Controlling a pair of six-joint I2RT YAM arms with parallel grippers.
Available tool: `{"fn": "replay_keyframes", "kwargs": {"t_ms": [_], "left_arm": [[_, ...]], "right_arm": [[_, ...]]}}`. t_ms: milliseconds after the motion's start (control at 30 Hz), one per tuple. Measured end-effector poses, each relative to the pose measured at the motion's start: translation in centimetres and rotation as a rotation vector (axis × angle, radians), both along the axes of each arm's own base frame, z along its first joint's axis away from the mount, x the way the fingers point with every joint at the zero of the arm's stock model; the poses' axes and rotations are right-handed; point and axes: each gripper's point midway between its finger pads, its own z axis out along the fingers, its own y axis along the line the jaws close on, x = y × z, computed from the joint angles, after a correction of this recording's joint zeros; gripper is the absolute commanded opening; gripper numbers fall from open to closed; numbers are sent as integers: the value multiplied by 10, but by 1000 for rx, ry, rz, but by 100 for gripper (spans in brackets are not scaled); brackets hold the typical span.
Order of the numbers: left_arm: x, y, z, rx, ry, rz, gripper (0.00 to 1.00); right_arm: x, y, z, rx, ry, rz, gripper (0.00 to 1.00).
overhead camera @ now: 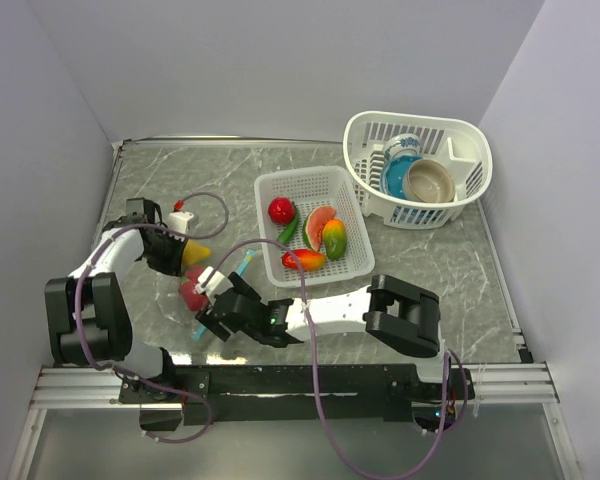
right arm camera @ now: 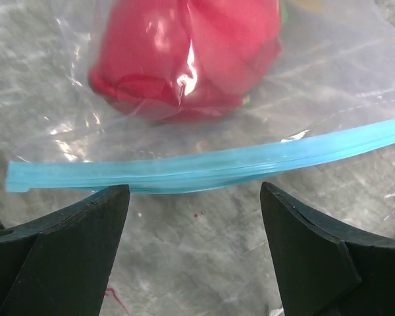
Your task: Open the zip-top bag and remove the fake food
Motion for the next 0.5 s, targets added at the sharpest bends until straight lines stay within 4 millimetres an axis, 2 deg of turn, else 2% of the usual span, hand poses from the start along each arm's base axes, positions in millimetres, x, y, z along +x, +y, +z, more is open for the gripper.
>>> {"fn": "replay_keyframes", "kwargs": {"t_ms": [233, 500], "left_arm": [[-1, -7, -18, 34, 13, -22, 1], [-1, -29, -21, 29, 11, -65, 1]], "right_arm": [[2, 6, 9, 41, -8, 2, 88], [7, 18, 8, 58, 14, 19, 93]]}}
